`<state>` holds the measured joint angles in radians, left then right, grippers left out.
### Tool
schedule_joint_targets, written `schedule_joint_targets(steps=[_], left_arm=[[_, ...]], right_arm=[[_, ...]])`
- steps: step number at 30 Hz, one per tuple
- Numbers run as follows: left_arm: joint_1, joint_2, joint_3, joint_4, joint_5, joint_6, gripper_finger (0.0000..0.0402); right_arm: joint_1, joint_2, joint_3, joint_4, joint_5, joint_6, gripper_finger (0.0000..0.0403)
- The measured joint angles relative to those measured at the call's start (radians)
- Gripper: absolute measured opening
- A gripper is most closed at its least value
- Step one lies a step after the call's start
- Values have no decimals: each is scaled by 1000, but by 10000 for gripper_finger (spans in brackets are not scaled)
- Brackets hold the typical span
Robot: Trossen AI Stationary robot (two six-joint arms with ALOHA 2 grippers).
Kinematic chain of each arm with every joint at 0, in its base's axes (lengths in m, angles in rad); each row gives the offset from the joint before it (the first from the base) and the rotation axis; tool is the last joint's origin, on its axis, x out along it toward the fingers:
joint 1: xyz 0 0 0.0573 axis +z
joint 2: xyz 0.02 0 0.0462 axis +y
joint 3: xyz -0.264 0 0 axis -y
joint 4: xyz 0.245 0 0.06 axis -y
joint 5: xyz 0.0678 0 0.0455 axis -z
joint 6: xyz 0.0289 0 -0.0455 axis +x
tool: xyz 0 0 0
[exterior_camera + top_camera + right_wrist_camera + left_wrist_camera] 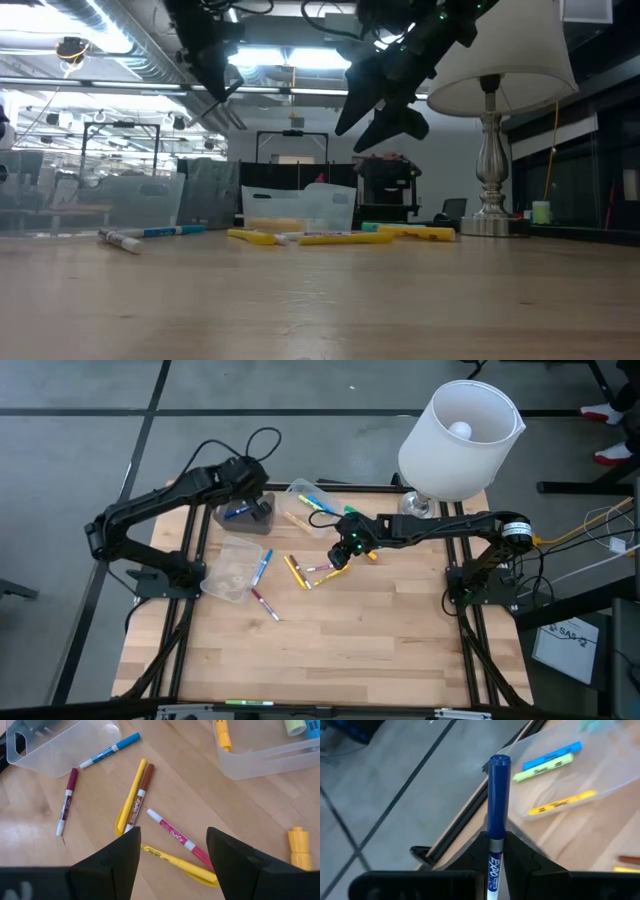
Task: Pick & Place Markers
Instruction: Put the violet marker into the black bin
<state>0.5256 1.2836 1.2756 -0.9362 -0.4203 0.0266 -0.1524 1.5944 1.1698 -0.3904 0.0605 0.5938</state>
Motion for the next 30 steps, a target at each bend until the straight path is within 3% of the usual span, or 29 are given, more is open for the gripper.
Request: schedule_joint_targets(steps=[20, 30], left_arm=[[56, 144, 32, -71, 8, 53, 28], [123, 146, -67, -53, 65, 75, 28]], right_arm=[[0, 0, 0, 0, 0, 0, 224], [0, 0, 0, 0, 1, 0, 224]])
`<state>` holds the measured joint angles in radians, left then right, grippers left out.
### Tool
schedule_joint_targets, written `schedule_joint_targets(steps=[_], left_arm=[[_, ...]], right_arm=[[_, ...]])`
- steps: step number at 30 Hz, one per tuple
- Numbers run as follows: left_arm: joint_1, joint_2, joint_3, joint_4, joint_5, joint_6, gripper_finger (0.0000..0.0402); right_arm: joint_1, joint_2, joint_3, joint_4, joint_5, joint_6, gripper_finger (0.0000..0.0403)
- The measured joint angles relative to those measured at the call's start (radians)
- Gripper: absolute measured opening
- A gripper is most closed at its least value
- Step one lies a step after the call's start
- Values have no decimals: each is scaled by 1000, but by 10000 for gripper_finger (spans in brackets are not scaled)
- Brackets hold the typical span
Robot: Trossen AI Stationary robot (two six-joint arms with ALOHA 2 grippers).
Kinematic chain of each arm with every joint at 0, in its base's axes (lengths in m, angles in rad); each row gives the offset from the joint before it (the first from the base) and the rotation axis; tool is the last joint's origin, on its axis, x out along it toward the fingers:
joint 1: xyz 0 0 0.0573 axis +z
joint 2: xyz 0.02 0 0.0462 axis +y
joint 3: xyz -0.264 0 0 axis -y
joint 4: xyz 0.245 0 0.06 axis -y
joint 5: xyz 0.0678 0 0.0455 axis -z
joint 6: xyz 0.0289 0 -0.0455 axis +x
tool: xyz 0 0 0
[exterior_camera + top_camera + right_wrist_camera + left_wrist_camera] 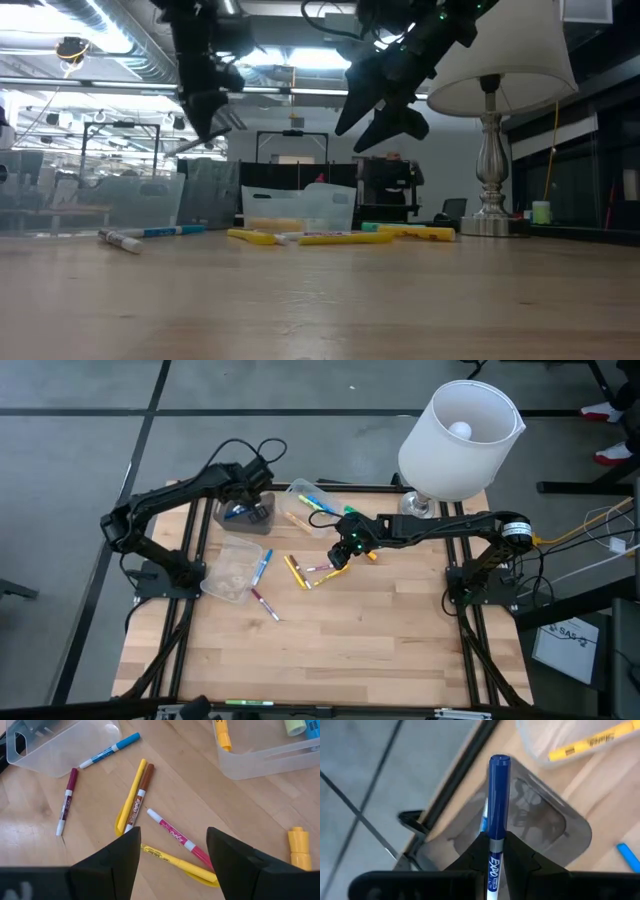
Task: Pick & Place Markers
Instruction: Put the violet marker into the black bin
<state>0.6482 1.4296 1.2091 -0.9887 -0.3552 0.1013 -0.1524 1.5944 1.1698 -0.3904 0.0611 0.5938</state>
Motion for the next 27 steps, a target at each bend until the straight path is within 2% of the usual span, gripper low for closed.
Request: schedule_joint_targets(steps=[7, 14, 27], left_arm=[[45, 0, -91, 69, 28, 10, 29], [76, 0, -125, 109, 43, 26, 29], [120, 0, -196, 215, 68, 46, 29]], right_arm=[[0, 2, 0, 0, 22, -11, 224], [0, 33, 0, 4, 44, 1, 224], [0, 97, 0, 5, -9, 5, 224]])
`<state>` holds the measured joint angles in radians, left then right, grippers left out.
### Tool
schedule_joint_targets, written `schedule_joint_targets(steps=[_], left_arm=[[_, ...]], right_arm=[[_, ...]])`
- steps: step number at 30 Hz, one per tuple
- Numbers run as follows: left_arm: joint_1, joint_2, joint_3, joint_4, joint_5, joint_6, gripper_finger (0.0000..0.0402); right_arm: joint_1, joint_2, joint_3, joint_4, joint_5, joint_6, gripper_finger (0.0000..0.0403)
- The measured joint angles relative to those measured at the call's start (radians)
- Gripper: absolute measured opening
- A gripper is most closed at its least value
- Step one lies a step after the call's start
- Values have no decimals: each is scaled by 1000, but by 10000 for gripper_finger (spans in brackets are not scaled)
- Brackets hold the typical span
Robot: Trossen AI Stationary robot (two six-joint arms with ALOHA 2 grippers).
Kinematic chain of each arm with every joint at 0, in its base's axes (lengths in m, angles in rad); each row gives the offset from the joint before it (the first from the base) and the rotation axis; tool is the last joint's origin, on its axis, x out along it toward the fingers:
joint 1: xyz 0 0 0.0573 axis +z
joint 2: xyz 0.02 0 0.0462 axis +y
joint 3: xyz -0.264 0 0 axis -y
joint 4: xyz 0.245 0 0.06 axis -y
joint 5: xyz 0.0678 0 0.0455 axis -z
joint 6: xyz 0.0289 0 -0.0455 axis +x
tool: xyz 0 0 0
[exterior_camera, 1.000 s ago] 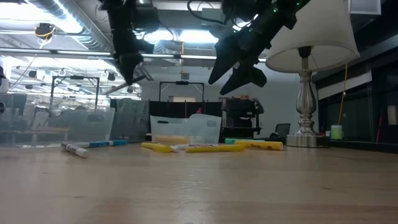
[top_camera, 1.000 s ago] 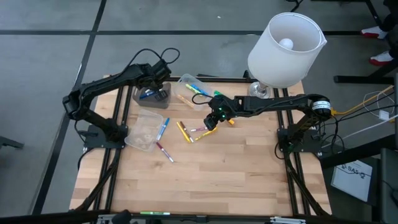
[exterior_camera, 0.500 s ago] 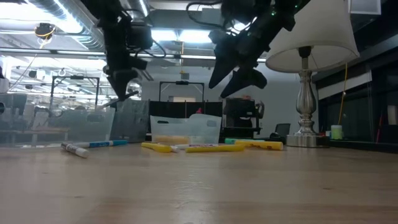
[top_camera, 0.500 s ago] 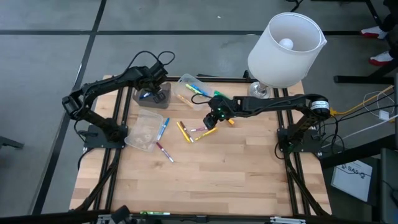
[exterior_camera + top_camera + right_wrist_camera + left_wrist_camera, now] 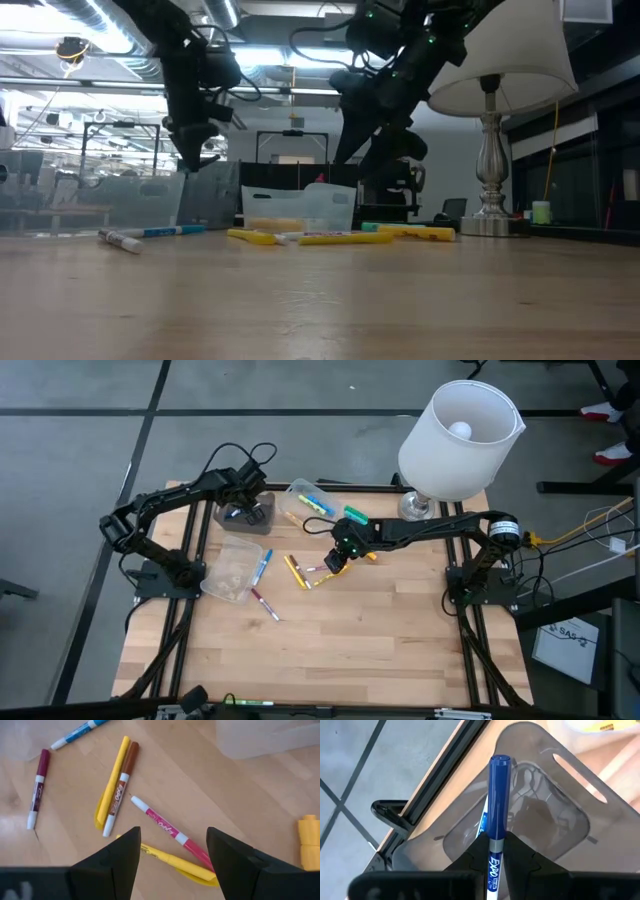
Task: Pick & Place Markers
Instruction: Put the violet marker into the black bin
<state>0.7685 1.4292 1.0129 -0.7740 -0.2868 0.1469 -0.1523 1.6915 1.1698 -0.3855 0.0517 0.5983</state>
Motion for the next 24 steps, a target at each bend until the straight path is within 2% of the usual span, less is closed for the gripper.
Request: schedule_joint_targets(steps=[9, 17, 24], left_arm=[[40, 5, -67, 54, 20, 67, 29], [59, 47, -74, 54, 20, 118, 30], [59, 81, -74, 53, 20, 127, 59]], right_arm=[[0, 3, 0, 0, -1, 0, 224], [0, 3, 0, 0, 0, 0, 224], [0, 3, 0, 0, -1, 0, 224]])
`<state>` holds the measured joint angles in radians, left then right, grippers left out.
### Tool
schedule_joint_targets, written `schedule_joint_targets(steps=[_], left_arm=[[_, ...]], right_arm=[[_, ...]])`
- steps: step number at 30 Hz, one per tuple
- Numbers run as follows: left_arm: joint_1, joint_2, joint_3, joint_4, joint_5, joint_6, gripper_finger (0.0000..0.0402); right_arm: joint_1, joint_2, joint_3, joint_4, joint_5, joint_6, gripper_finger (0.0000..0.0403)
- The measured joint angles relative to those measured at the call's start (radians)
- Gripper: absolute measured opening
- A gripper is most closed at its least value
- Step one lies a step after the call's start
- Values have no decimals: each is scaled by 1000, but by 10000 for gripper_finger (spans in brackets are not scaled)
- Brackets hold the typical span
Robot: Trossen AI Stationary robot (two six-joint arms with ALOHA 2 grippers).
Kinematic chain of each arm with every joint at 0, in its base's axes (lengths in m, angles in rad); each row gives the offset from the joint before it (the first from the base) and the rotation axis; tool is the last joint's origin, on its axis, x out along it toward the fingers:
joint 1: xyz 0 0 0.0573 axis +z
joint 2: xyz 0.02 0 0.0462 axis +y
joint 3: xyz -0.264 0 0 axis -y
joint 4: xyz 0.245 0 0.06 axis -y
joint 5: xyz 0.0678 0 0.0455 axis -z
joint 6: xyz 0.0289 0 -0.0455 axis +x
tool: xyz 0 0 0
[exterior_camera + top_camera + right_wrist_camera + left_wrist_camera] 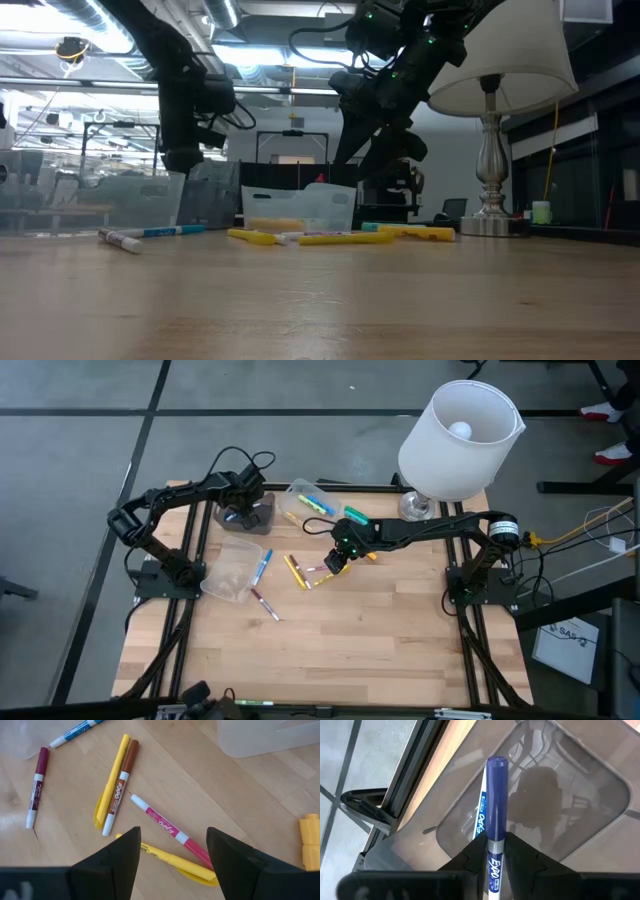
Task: Pick & Place Markers
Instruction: Put the violet marker into the black bin, then put the dark pink marker into the black bin
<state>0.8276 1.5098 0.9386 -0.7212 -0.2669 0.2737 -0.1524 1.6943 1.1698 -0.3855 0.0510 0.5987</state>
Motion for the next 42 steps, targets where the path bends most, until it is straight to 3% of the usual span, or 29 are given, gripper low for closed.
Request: schedule_joint_targets(steps=[9, 18, 32, 42], left_arm=[[0, 1, 0, 2, -3, 0, 84], [0, -14, 0, 4, -3, -41, 80], [-1, -142, 1, 16, 2, -101, 75], [-1, -245, 2, 91, 202, -205, 75]], right_arm=[[0, 0, 0, 0, 0, -1, 224], [0, 0, 0, 0, 0, -1, 224], [0, 0, 0, 0, 0, -5, 224], [0, 0, 0, 0, 0, -5, 224]])
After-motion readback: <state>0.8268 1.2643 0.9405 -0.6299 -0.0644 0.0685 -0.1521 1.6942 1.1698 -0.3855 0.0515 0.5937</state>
